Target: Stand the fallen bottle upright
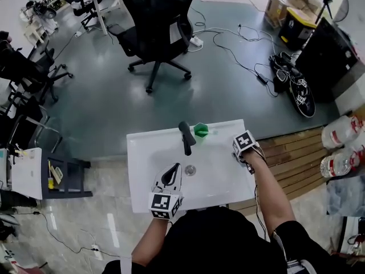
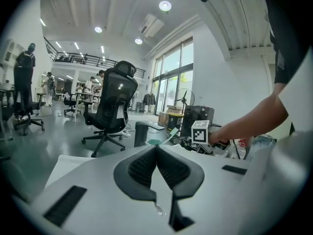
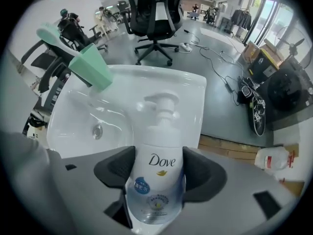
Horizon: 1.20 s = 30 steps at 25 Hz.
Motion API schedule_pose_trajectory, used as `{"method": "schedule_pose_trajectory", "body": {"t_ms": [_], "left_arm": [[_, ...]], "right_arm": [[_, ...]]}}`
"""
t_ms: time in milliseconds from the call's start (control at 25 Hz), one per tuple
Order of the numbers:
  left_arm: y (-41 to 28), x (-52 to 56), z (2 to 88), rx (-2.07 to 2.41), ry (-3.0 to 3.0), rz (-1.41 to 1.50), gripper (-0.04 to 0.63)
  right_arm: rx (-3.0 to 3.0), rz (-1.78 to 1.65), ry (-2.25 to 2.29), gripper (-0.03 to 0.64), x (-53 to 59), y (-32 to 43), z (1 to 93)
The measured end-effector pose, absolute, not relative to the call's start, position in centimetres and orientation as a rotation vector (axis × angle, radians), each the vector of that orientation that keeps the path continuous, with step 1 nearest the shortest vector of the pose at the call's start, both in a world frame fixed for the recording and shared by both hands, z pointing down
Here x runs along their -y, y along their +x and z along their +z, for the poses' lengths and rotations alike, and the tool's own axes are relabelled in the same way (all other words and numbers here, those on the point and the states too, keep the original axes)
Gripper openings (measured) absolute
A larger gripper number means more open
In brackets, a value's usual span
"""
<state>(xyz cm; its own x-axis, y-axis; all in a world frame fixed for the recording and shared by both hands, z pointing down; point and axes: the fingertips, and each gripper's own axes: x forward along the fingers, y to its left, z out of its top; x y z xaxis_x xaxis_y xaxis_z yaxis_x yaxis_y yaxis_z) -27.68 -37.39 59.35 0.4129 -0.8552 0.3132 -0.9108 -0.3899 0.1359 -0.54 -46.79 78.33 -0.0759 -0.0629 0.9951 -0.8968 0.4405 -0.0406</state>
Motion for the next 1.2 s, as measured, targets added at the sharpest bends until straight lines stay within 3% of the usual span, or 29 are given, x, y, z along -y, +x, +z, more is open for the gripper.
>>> {"method": "schedule_pose_trajectory", "body": {"t_ms": [560, 1200], "left_arm": [[-28.4, 36.5, 59.6, 1.554, 2.368, 0.274, 0.018], [-25.4, 35.1, 59.6, 1.532, 2.373, 0.315, 0.018]], "right_arm": [[1.59, 0.791, 1.013, 0.31, 47.2, -0.1, 77.1], [2.008, 0.559, 1.299, 0.304, 47.3, -0.4, 69.4]]}}
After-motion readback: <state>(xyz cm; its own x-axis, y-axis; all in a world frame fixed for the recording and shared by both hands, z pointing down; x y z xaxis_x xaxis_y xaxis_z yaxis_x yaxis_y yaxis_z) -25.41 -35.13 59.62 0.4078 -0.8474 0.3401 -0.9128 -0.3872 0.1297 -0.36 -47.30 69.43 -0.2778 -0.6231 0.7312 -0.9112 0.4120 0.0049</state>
